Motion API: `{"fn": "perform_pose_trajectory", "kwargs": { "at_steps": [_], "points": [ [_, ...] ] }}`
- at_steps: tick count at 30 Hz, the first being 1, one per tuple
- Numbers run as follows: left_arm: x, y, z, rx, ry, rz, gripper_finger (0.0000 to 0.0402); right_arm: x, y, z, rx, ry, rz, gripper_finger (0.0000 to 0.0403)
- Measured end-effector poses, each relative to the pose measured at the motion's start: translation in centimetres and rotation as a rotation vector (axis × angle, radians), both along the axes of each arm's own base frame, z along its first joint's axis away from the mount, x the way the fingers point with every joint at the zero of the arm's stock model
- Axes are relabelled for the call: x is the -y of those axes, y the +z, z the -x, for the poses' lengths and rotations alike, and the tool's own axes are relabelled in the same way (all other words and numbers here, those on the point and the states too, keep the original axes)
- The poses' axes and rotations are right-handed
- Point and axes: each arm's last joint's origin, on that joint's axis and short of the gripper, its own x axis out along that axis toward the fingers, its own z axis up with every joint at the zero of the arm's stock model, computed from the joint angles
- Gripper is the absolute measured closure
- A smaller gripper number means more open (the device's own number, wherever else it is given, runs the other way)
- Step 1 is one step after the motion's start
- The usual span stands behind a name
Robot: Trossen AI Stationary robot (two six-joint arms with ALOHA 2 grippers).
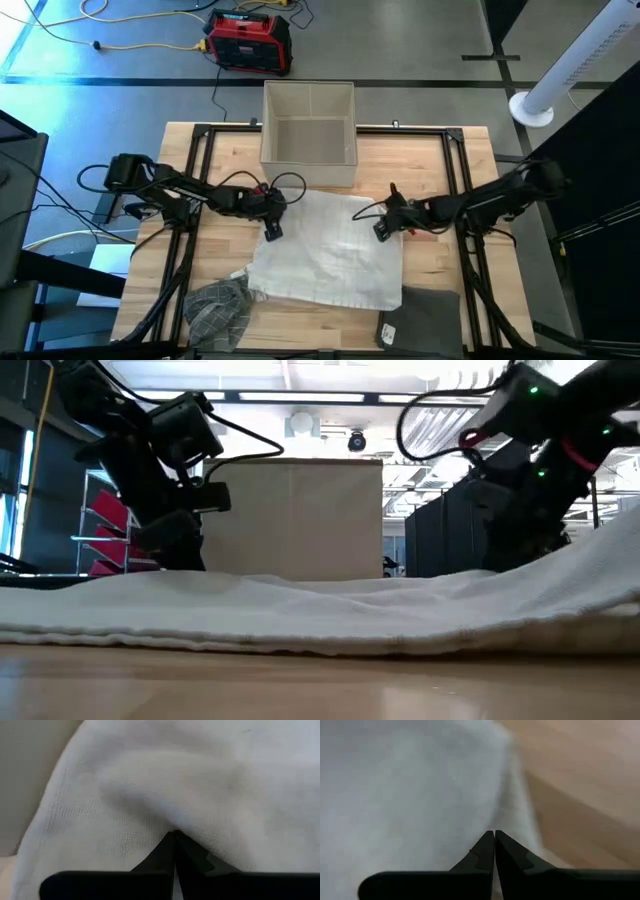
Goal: Fold towel
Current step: Fold the white towel
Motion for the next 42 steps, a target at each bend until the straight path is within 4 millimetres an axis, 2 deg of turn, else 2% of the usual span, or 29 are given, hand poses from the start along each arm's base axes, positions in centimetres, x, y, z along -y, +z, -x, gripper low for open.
{"fn": "perform_pose_trajectory", "kwargs": {
  "at_steps": [4, 8, 15, 20, 26, 29, 32, 38, 42],
  "points": [
    [0.5, -0.1, 0.2, -0.026, -0.026, 0.009, 0.0401, 0.3, -1.1, 0.2, -0.060, -0.055, -0.023, 0.0403],
    [0.8, -0.3, 0.8, -0.093, -0.026, -0.017, 0.0401, 0.4, -1.2, 0.5, -0.102, -0.078, -0.032, 0.0403],
    [1.0, -0.4, 1.7, -0.185, -0.011, -0.088, 0.0401, 0.3, 0.2, 1.8, -0.117, -0.062, -0.052, 0.0403],
    [0.6, -0.2, 2.5, -0.230, 0.024, -0.161, 0.0401, 0.5, 0.9, 3.7, -0.222, -0.060, -0.036, 0.0403],
    [0.5, 1.4, 3.0, -0.159, 0.040, -0.133, 0.0401, 0.7, 2.1, 4.6, -0.189, -0.073, -0.015, 0.0403],
    [0.5, 2.3, 3.0, -0.096, 0.056, -0.118, 0.0401, 0.6, 3.1, 3.7, -0.049, -0.034, -0.020, 0.0403],
    [0.5, 2.4, 3.0, -0.093, 0.057, -0.119, 0.0401, 0.5, 3.5, 2.9, 0.031, 0.012, -0.034, 0.0403],
    [0.5, 2.2, 2.8, -0.090, 0.059, -0.121, 0.0401, 1.2, 1.8, 2.2, -0.056, -0.017, -0.080, 0.0403],
    [0.5, 2.2, 2.6, -0.079, 0.058, -0.121, 0.0401, 1.5, 0.9, 1.2, -0.044, -0.011, -0.079, 0.0403]
  ]
}}
